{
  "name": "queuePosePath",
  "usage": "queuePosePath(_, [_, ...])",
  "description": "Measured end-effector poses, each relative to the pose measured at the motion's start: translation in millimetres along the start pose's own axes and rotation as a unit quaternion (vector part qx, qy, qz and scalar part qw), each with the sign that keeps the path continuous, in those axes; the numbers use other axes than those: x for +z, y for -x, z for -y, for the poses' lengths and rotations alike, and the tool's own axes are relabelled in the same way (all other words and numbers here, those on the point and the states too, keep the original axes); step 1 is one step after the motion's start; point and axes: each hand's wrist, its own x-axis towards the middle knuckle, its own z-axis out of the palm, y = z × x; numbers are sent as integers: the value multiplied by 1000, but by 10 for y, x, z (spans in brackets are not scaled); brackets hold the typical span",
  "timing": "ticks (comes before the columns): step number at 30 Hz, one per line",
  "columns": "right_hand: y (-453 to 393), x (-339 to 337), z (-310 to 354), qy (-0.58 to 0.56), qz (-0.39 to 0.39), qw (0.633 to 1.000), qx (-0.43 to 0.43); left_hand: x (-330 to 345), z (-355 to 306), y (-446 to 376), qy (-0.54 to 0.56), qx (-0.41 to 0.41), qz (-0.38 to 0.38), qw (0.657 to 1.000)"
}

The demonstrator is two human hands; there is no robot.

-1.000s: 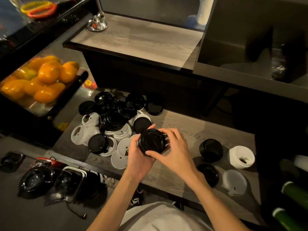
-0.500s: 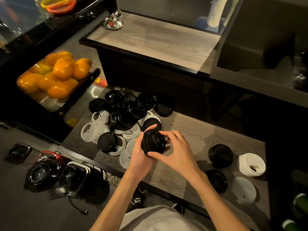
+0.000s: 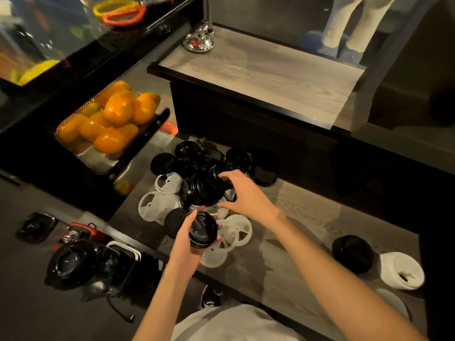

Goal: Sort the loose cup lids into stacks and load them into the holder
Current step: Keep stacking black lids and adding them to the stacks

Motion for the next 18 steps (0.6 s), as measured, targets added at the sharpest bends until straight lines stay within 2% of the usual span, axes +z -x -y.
queuePosePath(3, [-410,121,75,91,60,992,-54,-139,-83,-57,-24,-12,-15,1000])
queuePosePath(8, [-753,304,101,250,144,951,-108,-295,-112,-122,5,-22,-13,1000])
queuePosePath(15, [-785,323,-65,216,87,965,-122,-309,-189,-161,-8,-3,10,1000])
queuePosePath(18, [-773,280,-153,240,106,959,-111,-309,-196,-184,-7,-6,24,1000])
